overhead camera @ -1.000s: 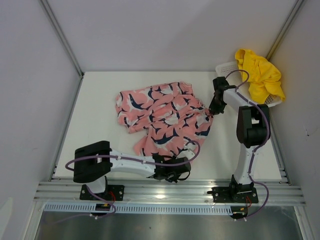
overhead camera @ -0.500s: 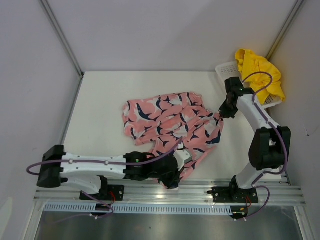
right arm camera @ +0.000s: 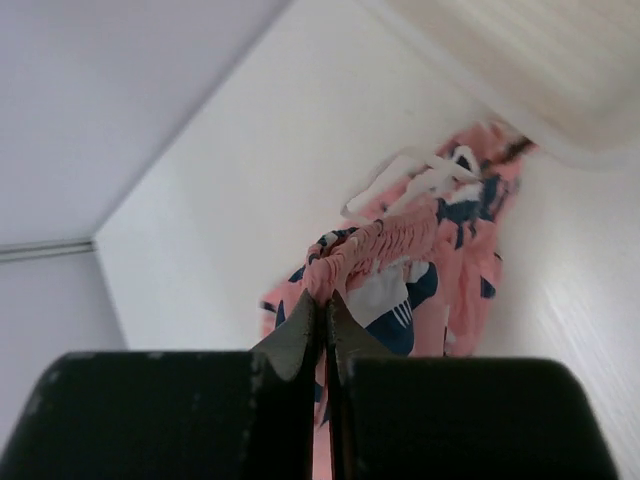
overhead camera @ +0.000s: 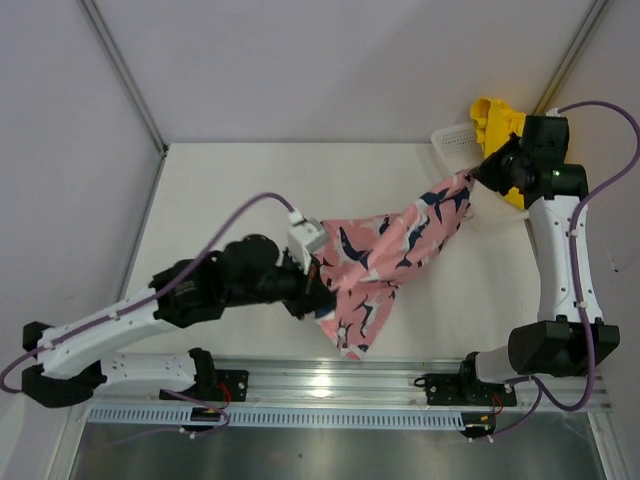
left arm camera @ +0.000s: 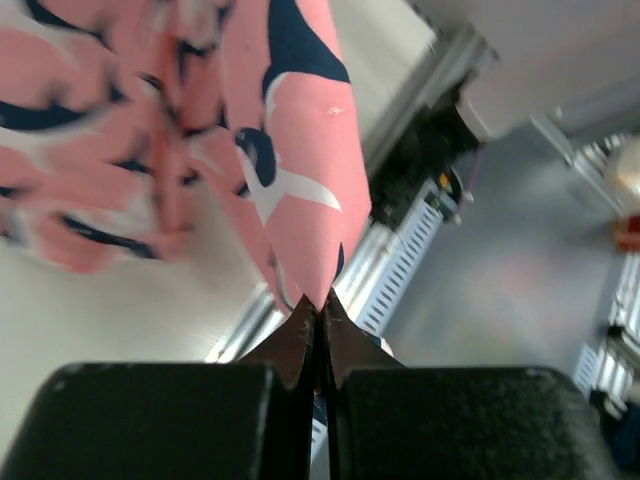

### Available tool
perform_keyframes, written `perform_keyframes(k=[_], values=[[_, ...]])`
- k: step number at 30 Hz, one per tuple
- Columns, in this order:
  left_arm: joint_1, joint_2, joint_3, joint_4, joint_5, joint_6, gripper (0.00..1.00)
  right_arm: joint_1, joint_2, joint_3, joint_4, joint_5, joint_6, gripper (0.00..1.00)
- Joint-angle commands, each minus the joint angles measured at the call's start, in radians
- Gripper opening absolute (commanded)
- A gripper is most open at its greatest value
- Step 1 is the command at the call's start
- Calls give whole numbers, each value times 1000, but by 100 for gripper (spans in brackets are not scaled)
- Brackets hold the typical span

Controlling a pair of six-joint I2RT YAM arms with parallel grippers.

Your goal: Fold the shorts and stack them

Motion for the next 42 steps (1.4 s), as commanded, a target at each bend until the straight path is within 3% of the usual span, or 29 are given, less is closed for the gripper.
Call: perform_keyframes(k=[1,6,9,15,20,25,29,34,37,38,41,42], values=[[174,-64,87,-81,100,119,0,-7,-5,69,164,-197,18,0],[287,-32,271,-185,48,193,0,3,36,280,300,-323,73,0],[295,-21,447,-258,10,238,0,-4,18,331,402,-397,127,0],[295,-93,650,-308,61,319,0,-17,-151,430,517,-394,172,0],[295,-168,646,-282,66,333,0,-18,-338,460,552,-301,146,0],[295,-214,616,-215,100,328,0,-17,-396,500,535,-271,143,0],[295,-225,560,-154,82,325,0,-18,-395,485,546,-261,158,0],[295,-200,344,-43,-53,308,0,-12,-251,280,595,-371,308,0],[302,-159,258,-41,-151,262,0,177,-77,270,544,-391,249,0],[308,-160,254,-46,-174,247,0,327,-15,328,493,-383,201,0],[322,-194,294,-63,-237,248,0,532,222,705,197,-374,36,0],[322,-199,309,-80,-249,250,0,554,252,789,172,-365,16,0]])
